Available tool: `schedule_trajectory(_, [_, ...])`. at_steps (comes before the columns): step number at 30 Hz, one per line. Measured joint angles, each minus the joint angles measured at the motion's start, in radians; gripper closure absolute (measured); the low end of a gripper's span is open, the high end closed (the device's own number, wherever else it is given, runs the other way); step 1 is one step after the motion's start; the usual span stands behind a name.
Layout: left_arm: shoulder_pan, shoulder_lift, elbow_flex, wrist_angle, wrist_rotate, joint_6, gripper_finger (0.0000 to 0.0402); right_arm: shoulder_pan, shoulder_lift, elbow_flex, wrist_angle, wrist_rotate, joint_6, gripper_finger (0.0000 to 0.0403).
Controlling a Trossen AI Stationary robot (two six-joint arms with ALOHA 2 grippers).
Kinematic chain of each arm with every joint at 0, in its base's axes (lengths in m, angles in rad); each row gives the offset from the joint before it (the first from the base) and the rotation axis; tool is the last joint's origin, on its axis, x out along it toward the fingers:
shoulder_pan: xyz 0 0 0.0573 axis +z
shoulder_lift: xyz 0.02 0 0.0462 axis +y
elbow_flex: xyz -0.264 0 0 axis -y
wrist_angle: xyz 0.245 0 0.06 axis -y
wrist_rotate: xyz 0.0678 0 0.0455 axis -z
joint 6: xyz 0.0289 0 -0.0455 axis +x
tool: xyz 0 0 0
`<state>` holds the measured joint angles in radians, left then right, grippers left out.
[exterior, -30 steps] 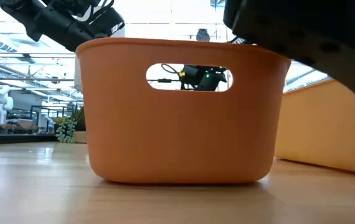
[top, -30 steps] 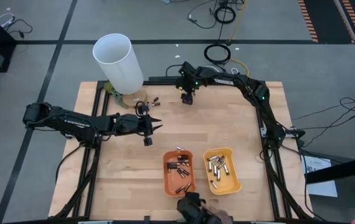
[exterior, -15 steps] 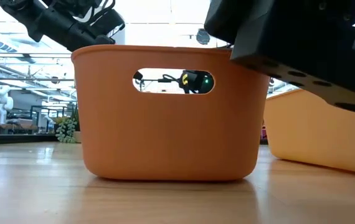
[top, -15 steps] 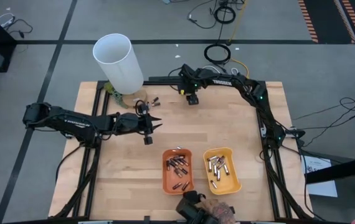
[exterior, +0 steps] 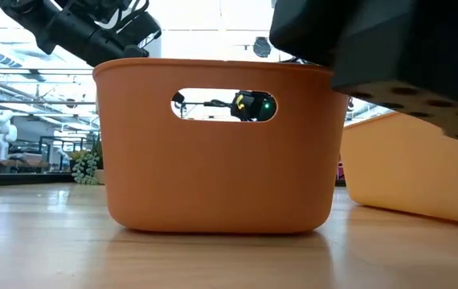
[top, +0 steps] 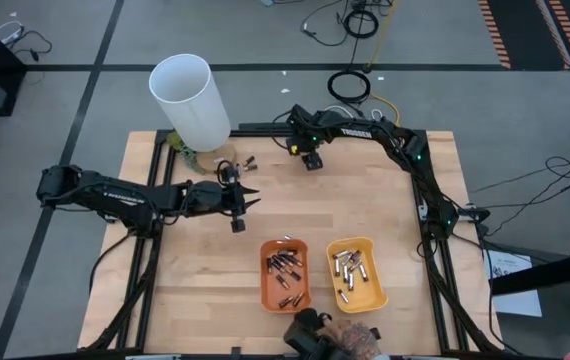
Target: Sort batteries
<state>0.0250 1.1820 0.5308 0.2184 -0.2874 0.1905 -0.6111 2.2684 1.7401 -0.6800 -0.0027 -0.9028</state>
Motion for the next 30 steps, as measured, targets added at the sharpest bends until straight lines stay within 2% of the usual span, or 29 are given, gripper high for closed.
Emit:
schedule_trajectory(6, [0.000, 0.000, 0.000, 0.000, 0.000, 0.003, 0.0288, 0.013, -0.001, 0.002, -0.103, -0.037, -0.066, 0.0193])
schedule_trajectory(12, [0.000, 0.000, 0.000, -0.003, 0.000, 0.006, 0.0289, 0.033, 0.007, 0.004, -0.145, -0.032, -0.034, 0.0244])
schedule_trajectory(16, [0.000, 0.000, 0.000, -0.003, 0.000, 0.006, 0.0289, 0.035, 0.003, 0.002, -0.143, 0.003, 0.057, 0.0260])
schedule_trajectory(20, [0.000, 0.000, 0.000, -0.003, 0.000, 0.006, 0.0289, 0.036, 0.008, 0.035, -0.236, 0.014, 0.137, 0.0262])
schedule_trajectory(23, [0.000, 0.000, 0.000, -0.003, 0.000, 0.007, 0.0289, 0.036, 0.012, 0.080, -0.301, -0.025, 0.229, 0.0263])
schedule_trajectory(30, [0.000, 0.000, 0.000, -0.003, 0.000, 0.001, 0.0288, 0.024, 0.010, 0.158, -0.256, -0.104, 0.498, 0.0263])
